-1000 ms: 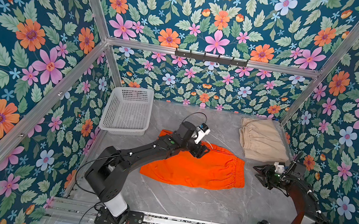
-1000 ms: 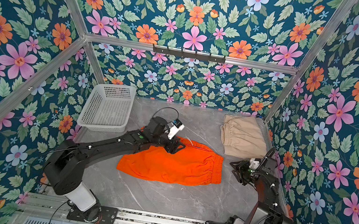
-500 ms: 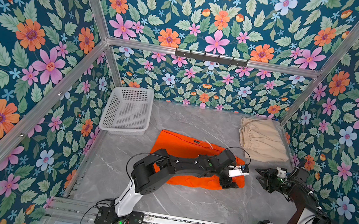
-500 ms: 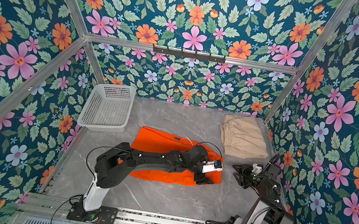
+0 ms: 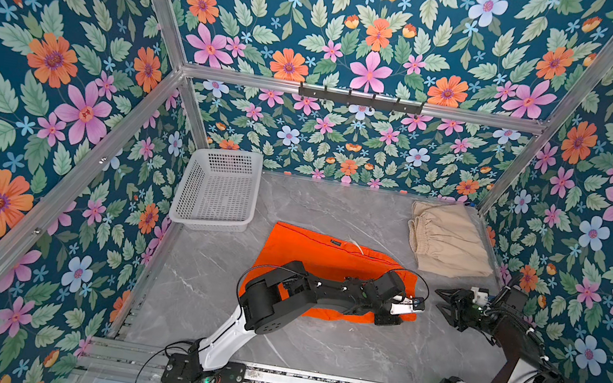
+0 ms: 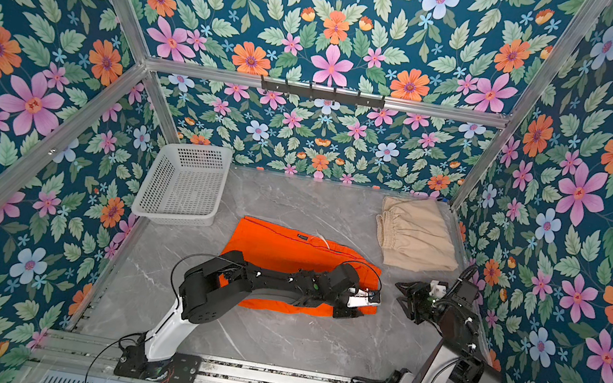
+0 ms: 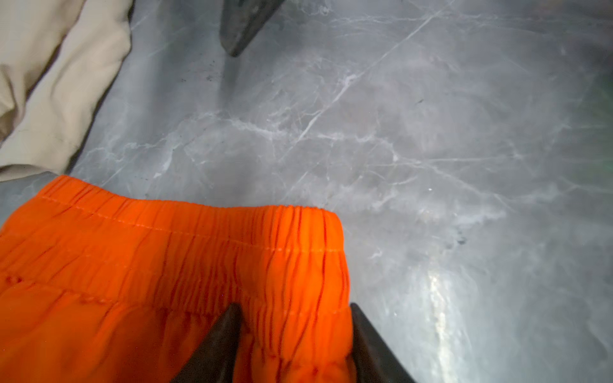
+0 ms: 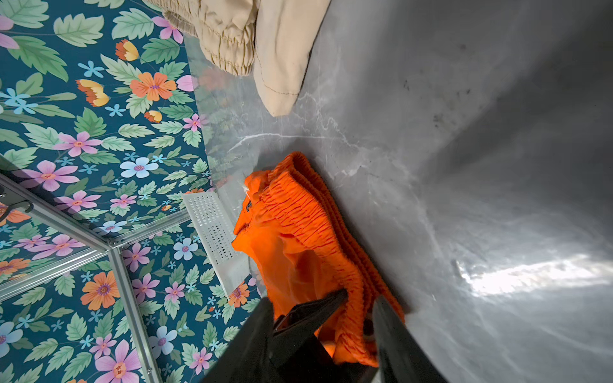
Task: Fold and stack the shorts
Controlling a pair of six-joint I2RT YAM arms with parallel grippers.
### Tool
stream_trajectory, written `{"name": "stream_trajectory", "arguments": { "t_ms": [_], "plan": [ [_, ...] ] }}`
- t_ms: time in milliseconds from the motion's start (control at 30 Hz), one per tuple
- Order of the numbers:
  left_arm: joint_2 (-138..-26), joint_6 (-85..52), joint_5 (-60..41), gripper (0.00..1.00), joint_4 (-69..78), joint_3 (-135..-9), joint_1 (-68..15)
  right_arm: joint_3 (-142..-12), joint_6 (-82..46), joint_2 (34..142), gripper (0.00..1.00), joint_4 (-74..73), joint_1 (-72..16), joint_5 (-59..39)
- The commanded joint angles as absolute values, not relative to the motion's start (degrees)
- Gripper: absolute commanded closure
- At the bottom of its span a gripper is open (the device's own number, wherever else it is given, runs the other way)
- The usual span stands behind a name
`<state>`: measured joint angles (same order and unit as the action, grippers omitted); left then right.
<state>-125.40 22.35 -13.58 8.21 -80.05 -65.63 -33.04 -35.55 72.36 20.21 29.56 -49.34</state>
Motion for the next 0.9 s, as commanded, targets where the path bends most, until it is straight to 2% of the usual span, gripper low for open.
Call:
{"name": "stream_trajectory", "arguments": {
  "t_ms": [0,100,167,400,633,867],
  "plan": [
    [-124.8,19.5,-10.1,0.59,9.8,-77.5,-65.5,-33.4,-33.6,72.0,0.49,23.7,29.5,-50.5],
    [-123.1,16.0,-10.2,0.76,14.5,-75.1,-65.1,-33.5,-33.0,72.3,0.46,25.1,29.5,-51.1],
    [-121.5,12.9,-12.7,0.83,19.6,-72.3,-64.4,-33.3,-33.0,72.5,0.44,25.6,29.4,-51.4],
    [-117.1,6.4,-18.1,0.85,36.6,-63.7,-62.2,-33.2,-36.6,76.8,0.35,23.8,24.1,-61.5],
    [-116.1,5.7,-19.0,0.85,39.4,-61.4,-62.0,-31.8,-48.0,79.6,0.32,10.6,15.8,-62.0],
    [-116.0,5.5,-19.2,0.86,40.4,-60.9,-61.9,-33.1,-51.8,84.4,0.31,6.5,10.4,-58.9]
  ]
}}
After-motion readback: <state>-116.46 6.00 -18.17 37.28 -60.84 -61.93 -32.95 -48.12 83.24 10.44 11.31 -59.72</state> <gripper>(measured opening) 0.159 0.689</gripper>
